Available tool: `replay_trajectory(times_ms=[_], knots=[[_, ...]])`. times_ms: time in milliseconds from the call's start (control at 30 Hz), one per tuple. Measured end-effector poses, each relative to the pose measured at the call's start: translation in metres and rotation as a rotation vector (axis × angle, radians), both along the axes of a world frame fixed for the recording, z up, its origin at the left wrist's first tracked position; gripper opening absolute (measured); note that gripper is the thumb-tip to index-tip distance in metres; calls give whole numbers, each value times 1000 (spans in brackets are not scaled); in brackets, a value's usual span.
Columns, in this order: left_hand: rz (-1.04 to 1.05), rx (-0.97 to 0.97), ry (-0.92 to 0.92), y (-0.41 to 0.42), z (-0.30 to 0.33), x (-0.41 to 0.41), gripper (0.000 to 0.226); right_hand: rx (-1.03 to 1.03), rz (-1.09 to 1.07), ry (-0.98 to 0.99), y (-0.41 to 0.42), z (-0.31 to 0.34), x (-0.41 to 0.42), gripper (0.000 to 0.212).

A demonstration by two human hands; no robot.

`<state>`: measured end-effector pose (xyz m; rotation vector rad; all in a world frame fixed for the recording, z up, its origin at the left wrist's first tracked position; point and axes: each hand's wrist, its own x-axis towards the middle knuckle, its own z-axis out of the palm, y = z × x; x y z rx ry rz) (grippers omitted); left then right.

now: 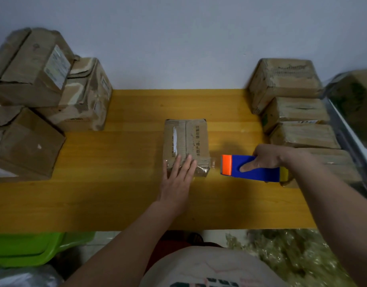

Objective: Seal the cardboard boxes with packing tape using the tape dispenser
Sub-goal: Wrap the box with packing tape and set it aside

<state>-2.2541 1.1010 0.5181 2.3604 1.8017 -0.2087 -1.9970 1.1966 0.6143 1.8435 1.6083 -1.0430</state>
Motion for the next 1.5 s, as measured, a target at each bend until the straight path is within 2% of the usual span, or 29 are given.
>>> replay_trajectory(times_ms=[100, 167, 233, 267, 333, 433, 500, 567, 633, 700, 800, 867, 967, 1000, 1100, 1200, 1267, 1333, 1433, 1500], knots=[[-7, -12, -6, 1, -1, 2, 114, 93, 78, -166, -2, -9, -24, 54], [12, -24, -17, 2, 0, 3, 112, 229, 167, -257, -2, -16, -45, 52], [78, -23, -62, 1, 4, 9, 108, 407, 235, -359, -1, -22, -51, 41], [115, -33, -86, -1, 6, 14, 106, 474, 230, -410, -2, -24, -47, 34], [202, -58, -141, -9, 7, 25, 107, 538, 117, -441, -4, -30, -29, 37], [328, -122, -268, -13, 18, 39, 112, 615, -33, -339, -12, -41, -10, 52], [356, -125, -371, -7, 26, 45, 110, 661, -109, -241, -18, -50, -8, 53], [375, -123, -406, 5, 36, 39, 105, 614, -119, -196, -23, -58, -8, 51], [361, -101, -351, 17, 39, 18, 100, 555, -93, -204, -30, -67, -9, 48], [258, -67, -185, 27, 37, -8, 92, 527, -82, -212, -38, -79, -11, 42], [96, -81, 15, 34, 29, -39, 85, 454, -66, -199, -47, -95, -17, 46], [-28, -4, 64, 37, 28, -52, 72, 378, -60, -189, -49, -102, -19, 45], [-145, 243, 9, 46, 27, -58, 62, 346, -86, -168, -45, -101, -19, 47], [-134, 291, -27, 49, 27, -55, 60, 378, -105, -171, -43, -97, -20, 48], [-2, 207, -23, 53, 25, -33, 55, 604, -155, -125, -33, -80, -30, 44], [96, 177, -100, 56, 22, -21, 53, 919, -98, 159, -26, -61, -55, 22], [59, 153, -167, 58, 21, -29, 56, 1018, 64, 338, -27, -52, -78, 15], [-30, 102, -171, 62, 21, -42, 73, 991, 207, 435, -32, -52, -98, 21], [-129, 21, -57, 72, 24, -59, 109, 793, 288, 385, -33, -58, -116, 45], [-149, -54, 2, 80, 21, -66, 121, 793, 287, 339, -32, -61, -119, 49]])
